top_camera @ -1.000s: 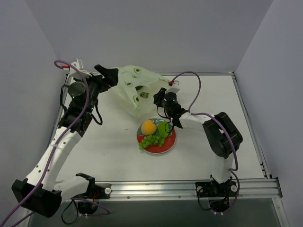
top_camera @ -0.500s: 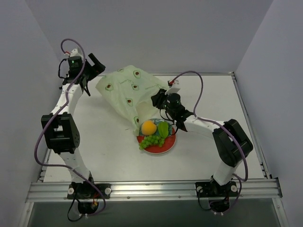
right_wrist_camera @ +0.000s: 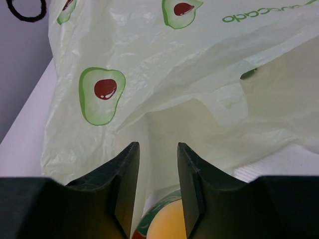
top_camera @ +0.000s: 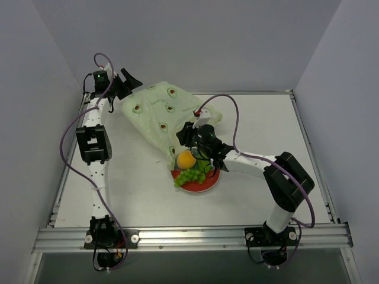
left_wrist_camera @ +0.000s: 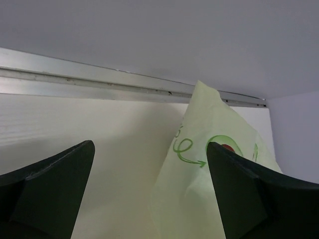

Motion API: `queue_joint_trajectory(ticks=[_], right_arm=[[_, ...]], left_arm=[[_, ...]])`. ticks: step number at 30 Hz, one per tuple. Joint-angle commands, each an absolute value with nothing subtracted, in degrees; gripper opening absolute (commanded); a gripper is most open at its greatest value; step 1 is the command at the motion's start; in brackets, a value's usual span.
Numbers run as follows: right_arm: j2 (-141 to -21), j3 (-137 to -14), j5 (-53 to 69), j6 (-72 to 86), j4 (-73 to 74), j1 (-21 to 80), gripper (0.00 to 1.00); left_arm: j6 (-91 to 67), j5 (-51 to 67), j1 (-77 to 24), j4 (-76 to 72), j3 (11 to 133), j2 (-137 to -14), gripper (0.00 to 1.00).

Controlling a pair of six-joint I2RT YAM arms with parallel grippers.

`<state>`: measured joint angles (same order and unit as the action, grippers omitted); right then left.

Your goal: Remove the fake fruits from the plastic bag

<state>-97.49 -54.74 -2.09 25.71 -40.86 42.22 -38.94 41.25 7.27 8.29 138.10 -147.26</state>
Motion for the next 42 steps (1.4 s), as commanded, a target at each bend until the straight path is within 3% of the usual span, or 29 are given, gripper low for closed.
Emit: queue_joint_trajectory(ticks=[1, 8, 17, 24, 30, 31, 34, 35, 40, 42], right_arm=[[-99.13, -57.04, -2.37, 24.61, -41.49, 41.75, 0.33], [-104.59, -60.20, -1.05, 24.96, -40.61, 42.10, 0.33], [-104.68, -60.47, -2.72, 23.91, -39.55, 42.10, 0.33], [-103.10, -59.42, -3.34, 23.99, -39.46, 42.10, 0.33], [-100.03, -57.48, -3.87, 23.73, -39.11, 41.92, 0.33], [-99.67, -57.31, -3.87, 23.73, -38.94, 41.84, 0.33], [-98.27, -56.69, -4.39, 23.47, -38.67, 41.57, 0.33], [-98.00, -56.34, -4.57, 23.47, -38.67, 41.40, 0.33], [-96.59, -54.58, -5.36, 23.82, -38.76, 39.38, 0.33], [-95.98, -53.79, -5.36, 24.34, -39.37, 37.72, 0.33]], left_arm=[[-48.85, 49.48, 7.91, -2.79, 142.11, -149.32, 0.94], [-65.88, 52.56, 5.98, -23.60, 142.74, -156.17, 0.94], [-77.95, 51.50, 4.83, -36.63, 141.77, -155.40, 0.94], [-79.37, 52.56, 2.55, -38.50, 139.22, -152.14, 0.94], [-72.08, 53.79, 1.76, -30.77, 136.41, -149.86, 0.94], [-71.46, 53.62, 1.67, -30.76, 135.71, -149.42, 0.99], [-72.76, 53.79, 1.32, -32.33, 135.00, -149.85, 0.68], [-73.21, 53.88, 1.23, -32.87, 135.17, -149.94, 0.47], [-73.13, 55.63, 0.62, -32.26, 136.49, -148.63, 0.09], [-73.04, 55.99, -1.40, -32.25, 136.15, -147.49, 0.02]])
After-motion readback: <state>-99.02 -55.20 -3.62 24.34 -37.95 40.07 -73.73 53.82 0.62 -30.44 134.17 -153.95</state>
